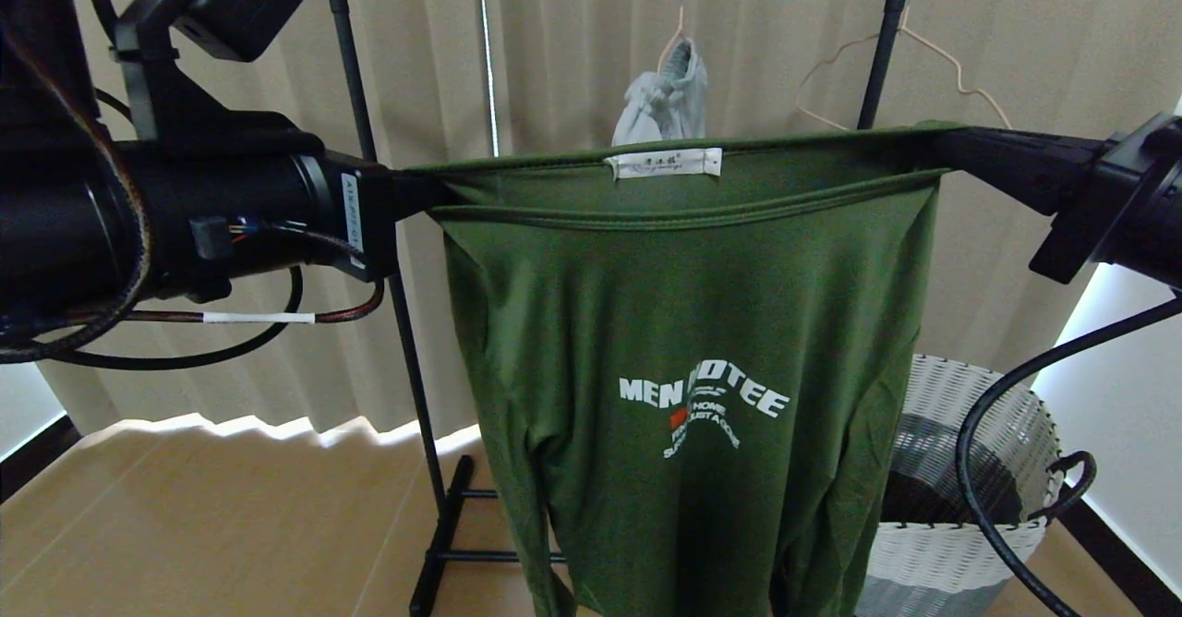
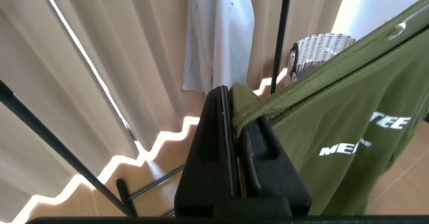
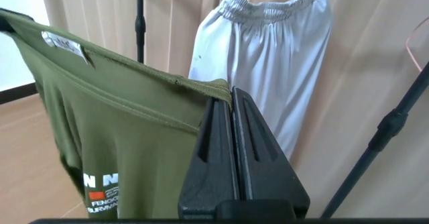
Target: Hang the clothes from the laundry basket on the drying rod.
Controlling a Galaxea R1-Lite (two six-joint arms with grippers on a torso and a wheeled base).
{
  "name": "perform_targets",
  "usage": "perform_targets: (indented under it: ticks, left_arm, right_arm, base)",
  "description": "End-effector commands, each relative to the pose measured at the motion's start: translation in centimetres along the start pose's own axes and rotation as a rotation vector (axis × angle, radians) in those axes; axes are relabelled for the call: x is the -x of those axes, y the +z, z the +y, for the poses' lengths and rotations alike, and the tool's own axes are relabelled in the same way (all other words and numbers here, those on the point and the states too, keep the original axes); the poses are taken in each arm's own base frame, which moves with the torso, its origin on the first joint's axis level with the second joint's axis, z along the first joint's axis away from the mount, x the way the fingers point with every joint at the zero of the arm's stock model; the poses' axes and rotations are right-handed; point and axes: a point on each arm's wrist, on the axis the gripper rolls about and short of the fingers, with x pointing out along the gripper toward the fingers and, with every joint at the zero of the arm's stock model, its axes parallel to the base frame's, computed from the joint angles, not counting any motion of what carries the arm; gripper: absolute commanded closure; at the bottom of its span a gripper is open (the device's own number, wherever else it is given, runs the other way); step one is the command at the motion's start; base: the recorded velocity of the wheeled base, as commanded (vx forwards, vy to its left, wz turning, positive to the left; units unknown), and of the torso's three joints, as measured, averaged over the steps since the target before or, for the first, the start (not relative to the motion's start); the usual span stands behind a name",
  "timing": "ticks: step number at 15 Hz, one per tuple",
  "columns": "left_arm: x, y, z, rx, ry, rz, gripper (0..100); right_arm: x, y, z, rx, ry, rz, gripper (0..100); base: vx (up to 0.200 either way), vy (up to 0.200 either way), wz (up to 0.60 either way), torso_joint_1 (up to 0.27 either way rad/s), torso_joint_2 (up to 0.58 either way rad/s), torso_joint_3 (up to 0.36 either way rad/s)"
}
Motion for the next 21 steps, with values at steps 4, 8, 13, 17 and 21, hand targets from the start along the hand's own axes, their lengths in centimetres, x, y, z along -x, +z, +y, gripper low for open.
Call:
perform_targets:
  ticks: [4,8,13,17,21]
  left_arm:
    - [-0.1,-0.1,0.0,0.0,0.0,0.005,100]
    - [0.1,0.6,0.3,-0.043,0.015,-0.038,100]
    - [0.1,1.0,0.1,-0.067,0.015,-0.112,100]
    - [0.2,0.9,0.1,-0.067,0.016,-0.11,100]
    - [-0.3,-0.6,1.2,-0.061,0.101,-0.049,100]
  right_arm:
    - [-0.5,-0.1,-0.1,0.0,-0.002,0.009,100]
    - [-0.5,0.0,0.0,0.002,-0.001,0.003,100]
    - [-0.5,0.1,0.0,0.004,0.0,-0.022,100]
    - [-0.8,0.0,-0.1,0.004,0.0,-0.016,0]
    - [-0.6,-1.7,0.1,-0.006,0.006,0.024,0]
  base:
    - [0.0,0.0,0.0,0.0,0.0,0.0]
    - [0.0,0.0,0.0,0.0,0.0,0.0]
    - [0.0,0.0,0.0,0.0,0.0,0.0]
    - [0.0,0.0,0.0,0.0,0.0,0.0]
    - [0.0,0.0,0.0,0.0,0.0,0.0]
